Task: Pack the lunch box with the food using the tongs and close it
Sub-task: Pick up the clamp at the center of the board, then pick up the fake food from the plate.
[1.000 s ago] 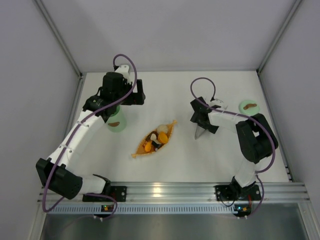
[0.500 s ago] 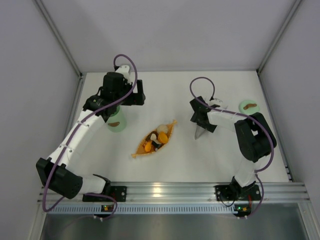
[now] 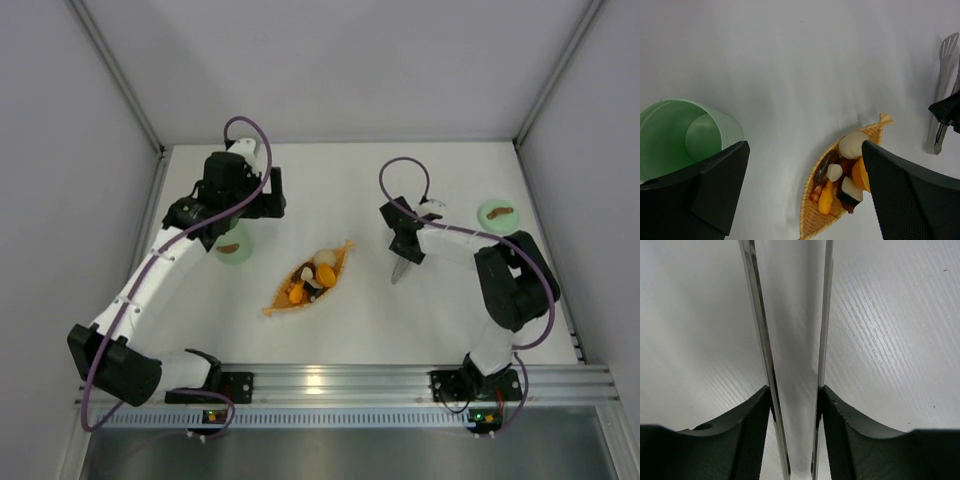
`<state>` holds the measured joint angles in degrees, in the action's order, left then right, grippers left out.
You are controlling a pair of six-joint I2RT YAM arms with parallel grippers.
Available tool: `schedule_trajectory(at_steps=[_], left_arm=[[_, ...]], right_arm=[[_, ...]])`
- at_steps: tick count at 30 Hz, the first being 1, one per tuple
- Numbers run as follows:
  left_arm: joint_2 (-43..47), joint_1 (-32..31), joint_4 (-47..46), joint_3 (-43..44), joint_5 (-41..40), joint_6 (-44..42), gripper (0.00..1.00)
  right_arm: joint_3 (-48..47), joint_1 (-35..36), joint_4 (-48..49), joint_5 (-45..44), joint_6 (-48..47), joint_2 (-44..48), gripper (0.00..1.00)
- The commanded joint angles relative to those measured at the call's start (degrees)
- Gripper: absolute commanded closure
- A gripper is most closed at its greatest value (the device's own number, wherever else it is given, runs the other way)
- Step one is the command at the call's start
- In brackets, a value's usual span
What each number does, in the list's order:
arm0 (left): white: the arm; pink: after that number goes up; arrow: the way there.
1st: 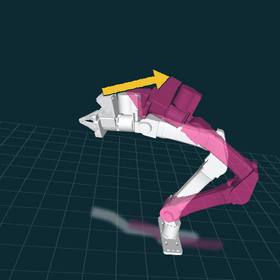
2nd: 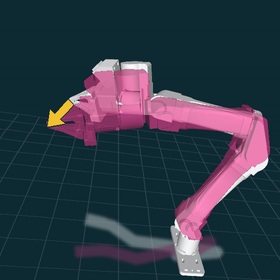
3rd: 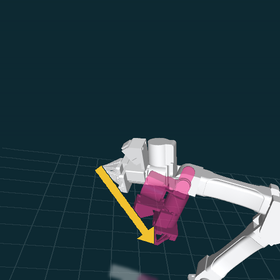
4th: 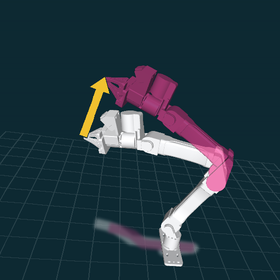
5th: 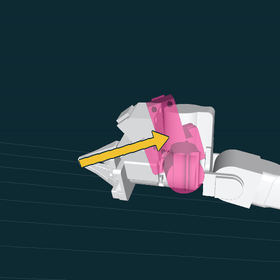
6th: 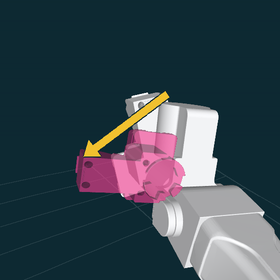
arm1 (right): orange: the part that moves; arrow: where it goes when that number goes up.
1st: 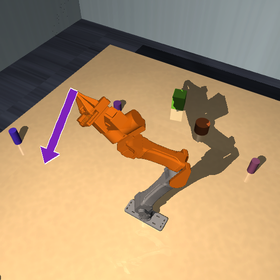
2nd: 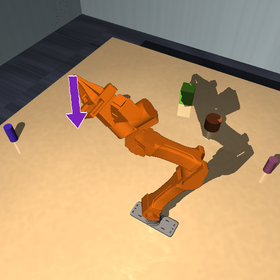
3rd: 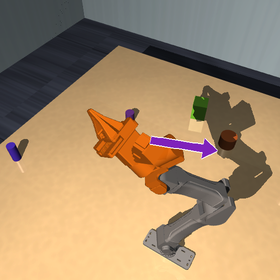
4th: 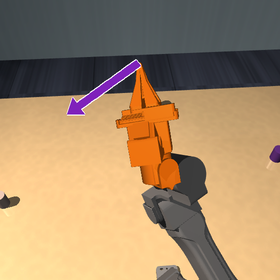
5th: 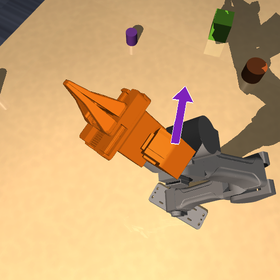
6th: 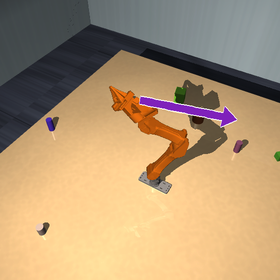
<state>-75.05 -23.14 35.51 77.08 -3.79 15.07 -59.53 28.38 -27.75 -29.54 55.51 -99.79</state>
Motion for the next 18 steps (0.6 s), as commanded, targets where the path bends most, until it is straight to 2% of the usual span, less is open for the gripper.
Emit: schedule_trajectory(at_steps=[1, 9, 18], left_arm=[[4.99, -0.24, 1.58, -2.37, -2.44, -0.13, 0.01], [16.94, -0.24, 1.85, -11.06, -6.31, -0.39, 0.01], [34.69, -0.24, -4.04, -22.05, -6.05, -0.92, 0.01]], right_arm=[[-0.06, 2.47, -1.51, -3.15, -2.06, 6.70, 0.57], [1.96, 4.14, -5.03, -1.40, -10.76, 20.15, 0.54], [2.58, 5.19, -9.51, 0.97, -16.74, 31.49, 0.54]])
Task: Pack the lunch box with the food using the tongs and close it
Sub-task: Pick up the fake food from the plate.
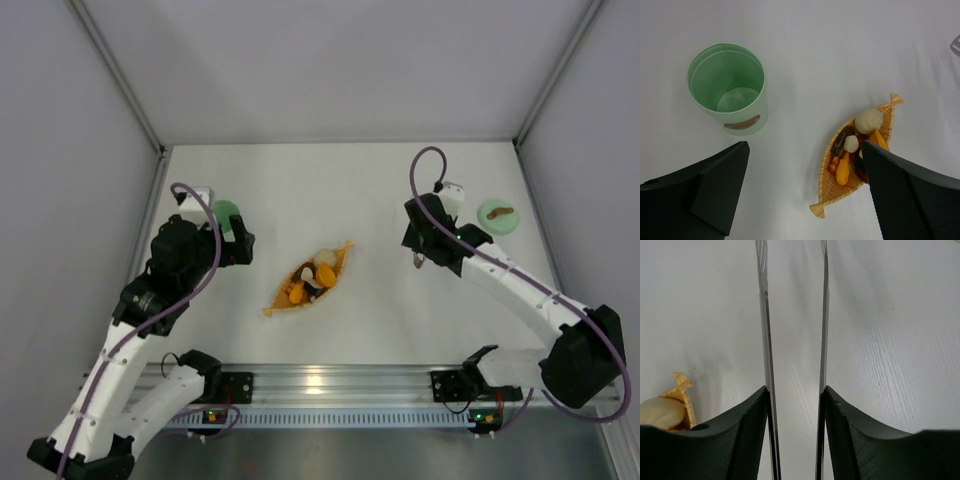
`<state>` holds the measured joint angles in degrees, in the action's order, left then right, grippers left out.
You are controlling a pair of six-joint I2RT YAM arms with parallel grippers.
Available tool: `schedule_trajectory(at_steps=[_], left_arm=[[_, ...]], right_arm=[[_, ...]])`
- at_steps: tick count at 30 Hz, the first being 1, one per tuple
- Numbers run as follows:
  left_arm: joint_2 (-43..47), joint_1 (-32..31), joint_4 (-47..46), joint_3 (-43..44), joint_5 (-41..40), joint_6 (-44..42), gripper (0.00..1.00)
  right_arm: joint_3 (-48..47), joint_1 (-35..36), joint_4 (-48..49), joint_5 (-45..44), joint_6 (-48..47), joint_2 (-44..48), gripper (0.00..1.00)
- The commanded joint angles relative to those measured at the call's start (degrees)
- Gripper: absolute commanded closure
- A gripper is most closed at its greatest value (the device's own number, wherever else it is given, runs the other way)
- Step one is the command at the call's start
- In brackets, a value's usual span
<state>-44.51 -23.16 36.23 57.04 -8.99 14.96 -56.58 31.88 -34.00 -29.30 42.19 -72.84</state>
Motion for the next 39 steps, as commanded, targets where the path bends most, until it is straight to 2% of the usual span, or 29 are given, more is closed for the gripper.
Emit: schedule_trajectory(at_steps=[1, 10, 19, 22, 31, 35, 39], left_arm=[[5.47, -0.22, -5.11, -2.54, -2.15, -1.42, 0.01], [8.74, -0.22, -5.03, -5.27, -5.68, -0.55, 0.01], [9.62, -0.22, -5.55, -6.23, -6.56, -0.55, 0.01], [9.44, -0.22, -5.47, -6.50, -6.74, -0.46, 0.01], [8.74, -0.22, -4.94, -6.59, -6.65, -0.11, 0.01], [8.74, -0.22, -4.68, -6.59, -6.65, -0.11, 0.01], [8.83, -0.22, -4.68, -6.59, -6.56, 0.07, 0.01]], right_arm=[[-0.55, 2.04, -3.44, 1.43, -4.13, 5.59, 0.54], [-6.09, 9.60, -10.29, 7.85, -9.50, 11.84, 0.57], [-9.16, 22.60, -16.88, 6.89, -5.47, 15.80, 0.59], [-10.13, 29.18, -18.81, 5.05, -3.18, 16.06, 0.60], [-13.64, 44.65, -23.57, -2.33, 3.32, 9.57, 0.61], [-14.09, 46.78, -25.41, -5.24, 5.35, 5.87, 0.61], [-13.03, 47.14, -22.70, -4.63, 5.27, 3.67, 0.60]])
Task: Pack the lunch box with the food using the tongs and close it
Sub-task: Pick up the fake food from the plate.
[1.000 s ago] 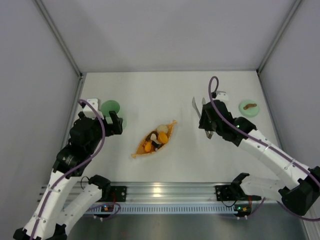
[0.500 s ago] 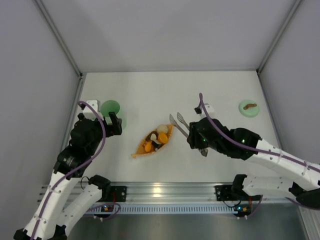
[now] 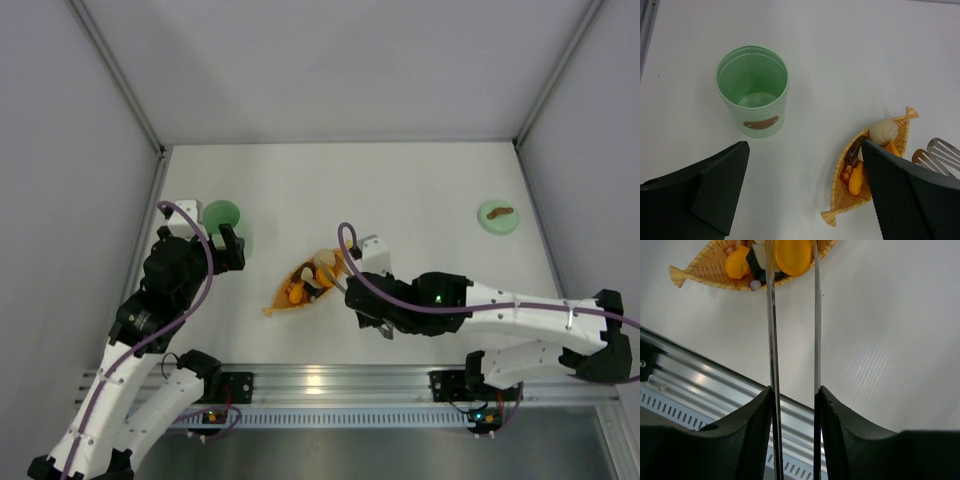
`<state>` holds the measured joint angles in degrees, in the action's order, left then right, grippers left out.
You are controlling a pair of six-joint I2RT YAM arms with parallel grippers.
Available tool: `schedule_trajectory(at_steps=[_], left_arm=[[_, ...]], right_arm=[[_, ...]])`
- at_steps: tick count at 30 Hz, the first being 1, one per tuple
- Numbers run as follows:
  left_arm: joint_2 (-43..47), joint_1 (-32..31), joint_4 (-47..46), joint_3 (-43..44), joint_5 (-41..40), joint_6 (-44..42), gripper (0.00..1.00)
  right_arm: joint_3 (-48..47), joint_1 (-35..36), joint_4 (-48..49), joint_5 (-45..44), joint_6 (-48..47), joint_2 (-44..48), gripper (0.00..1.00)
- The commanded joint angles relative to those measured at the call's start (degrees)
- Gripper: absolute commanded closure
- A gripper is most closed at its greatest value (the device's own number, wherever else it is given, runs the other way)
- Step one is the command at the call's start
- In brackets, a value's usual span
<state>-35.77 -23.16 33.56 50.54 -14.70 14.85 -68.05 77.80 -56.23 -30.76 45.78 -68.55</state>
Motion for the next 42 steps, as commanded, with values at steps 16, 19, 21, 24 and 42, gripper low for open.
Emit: schedule_trajectory(at_steps=[16, 19, 21, 24, 42], left_arm=[[-0.79, -0.22, -1.92, -0.18, 0.11, 0.18, 0.01], [-0.97, -0.22, -1.83, -0.18, 0.37, 0.18, 0.01], [-1.06, -0.22, -1.74, -0.18, 0.37, 0.18, 0.01], [-0.97, -0.22, -1.74, -0.18, 0.37, 0.18, 0.01], [-1.23, -0.22, -1.57, -0.18, 0.64, 0.18, 0.01]], right_arm=[[-4.01, 1.21, 3.84, -3.34, 0.54, -6.67, 0.61], [-5.24, 1.21, 4.37, -2.90, 0.28, -7.82, 0.61], [-5.60, 1.21, 4.55, -2.90, 0.19, -8.35, 0.61], [-5.78, 1.21, 4.98, -2.46, 0.27, -8.96, 0.61], [-4.28, 1.21, 7.71, -1.14, 0.89, -11.60, 0.62]])
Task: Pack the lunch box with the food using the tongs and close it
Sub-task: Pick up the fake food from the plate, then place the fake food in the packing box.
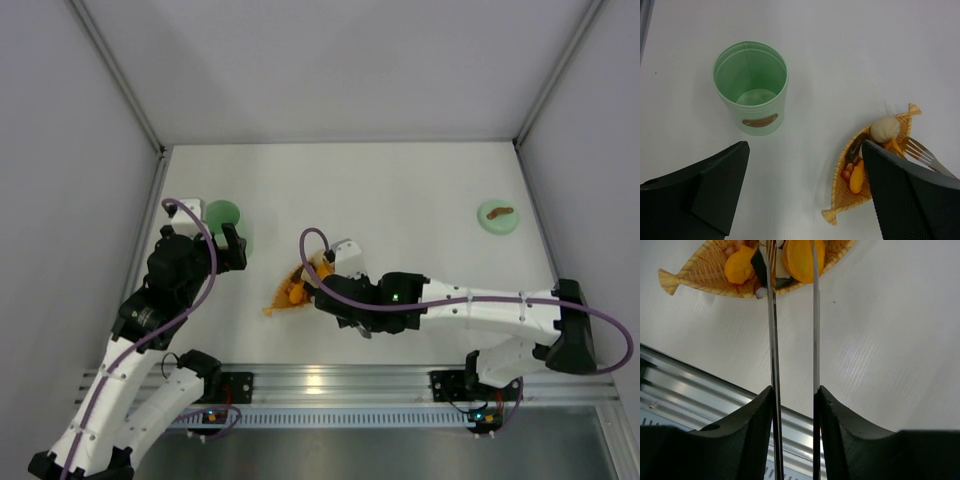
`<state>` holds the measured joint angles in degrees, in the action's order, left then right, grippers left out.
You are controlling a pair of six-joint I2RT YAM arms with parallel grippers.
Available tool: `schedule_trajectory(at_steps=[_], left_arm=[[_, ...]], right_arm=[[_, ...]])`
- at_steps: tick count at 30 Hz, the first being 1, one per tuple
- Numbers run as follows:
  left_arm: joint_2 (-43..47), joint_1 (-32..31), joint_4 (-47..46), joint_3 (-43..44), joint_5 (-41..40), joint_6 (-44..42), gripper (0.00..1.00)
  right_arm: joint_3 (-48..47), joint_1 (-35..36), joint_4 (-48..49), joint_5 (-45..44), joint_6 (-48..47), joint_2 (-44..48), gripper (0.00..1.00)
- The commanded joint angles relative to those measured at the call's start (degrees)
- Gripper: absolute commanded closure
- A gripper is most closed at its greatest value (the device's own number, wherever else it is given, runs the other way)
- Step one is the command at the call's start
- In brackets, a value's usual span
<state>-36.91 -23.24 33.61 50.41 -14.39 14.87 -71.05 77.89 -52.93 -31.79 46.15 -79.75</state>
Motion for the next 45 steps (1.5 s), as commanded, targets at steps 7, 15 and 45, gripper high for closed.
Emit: schedule_trajectory(at_steps=[7, 15, 45], left_arm=[[-0.01, -0.13, -1.53, -0.05, 0.33, 0.16, 0.01], [0.17, -0.13, -1.26, 0.04, -1.95, 0.68, 0.01], [1.21, 0.04, 9.29, 3.99, -38.25, 12.81, 0.01]], right_arm=[[-1.29, 1.04, 3.80, -0.99, 1.66, -2.17, 0.62], [0.12, 1.04, 3.53, -1.43, 2.98, -1.47, 0.63], [-35.38, -1.76, 1.67, 0.74, -12.31, -13.23, 0.92]])
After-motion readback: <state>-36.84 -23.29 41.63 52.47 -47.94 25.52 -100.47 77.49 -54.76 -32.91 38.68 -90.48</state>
